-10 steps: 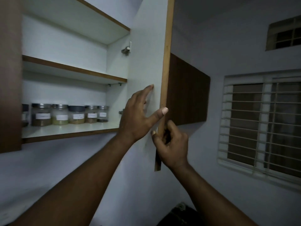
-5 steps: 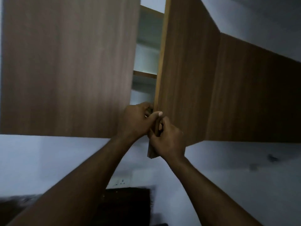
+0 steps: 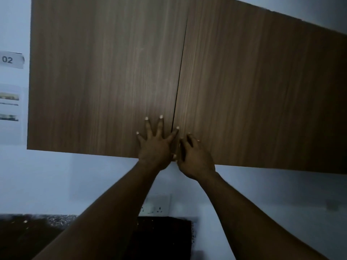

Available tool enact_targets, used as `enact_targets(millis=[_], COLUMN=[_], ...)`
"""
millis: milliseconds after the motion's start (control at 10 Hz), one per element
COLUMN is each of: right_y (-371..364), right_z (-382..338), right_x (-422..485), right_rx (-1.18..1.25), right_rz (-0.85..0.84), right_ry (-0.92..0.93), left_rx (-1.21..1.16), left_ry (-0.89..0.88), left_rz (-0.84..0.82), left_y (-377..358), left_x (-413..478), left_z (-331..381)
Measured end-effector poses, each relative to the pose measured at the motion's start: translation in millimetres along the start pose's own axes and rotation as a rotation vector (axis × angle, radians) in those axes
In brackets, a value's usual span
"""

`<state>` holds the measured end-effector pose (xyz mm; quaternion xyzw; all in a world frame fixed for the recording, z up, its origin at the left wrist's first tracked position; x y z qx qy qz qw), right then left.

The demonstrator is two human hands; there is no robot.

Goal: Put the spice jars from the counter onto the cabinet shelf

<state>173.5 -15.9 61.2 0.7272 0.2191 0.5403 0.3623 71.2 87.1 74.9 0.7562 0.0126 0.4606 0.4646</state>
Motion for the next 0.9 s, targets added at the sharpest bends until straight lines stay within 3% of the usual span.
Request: enact_targets(millis=[300,500,700,900], right_y=[-36.3,-36.8,-16.0,28.2], right_z=[15.1,13.5,12.2,16.4], right_x=[-5.6,-6.1,-7.2,-12.7], right_rx=[-0.056,-0.051,-0.027,0.245], right_rz=[0.115,0.093,-0.044,-0.096], right_ry=[0.02,-0.003,0.006,-0.031], left_rx=[0.151,0.138,0.1,0.019], left_ry=[0.011,0.002,-0.062,-0.076], left_rz=[0.127,0.027,-0.164,-0.293], left_y=[-26.9,-21.6,-24.0,-18.1], left_x=[-4.2,-4.7,-20.8,-42.7], left_z=[10.2,9.0,-1.7,-27.4])
Point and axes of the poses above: each hand's wrist, its own x-axis towards the middle knuckle, its own y-axis out of the back of the hand, z = x × y, the point moved 5 cm from there along x, towards the middle knuckle, and after that the axes turned 8 degrees about x, right-handed, at the moved point
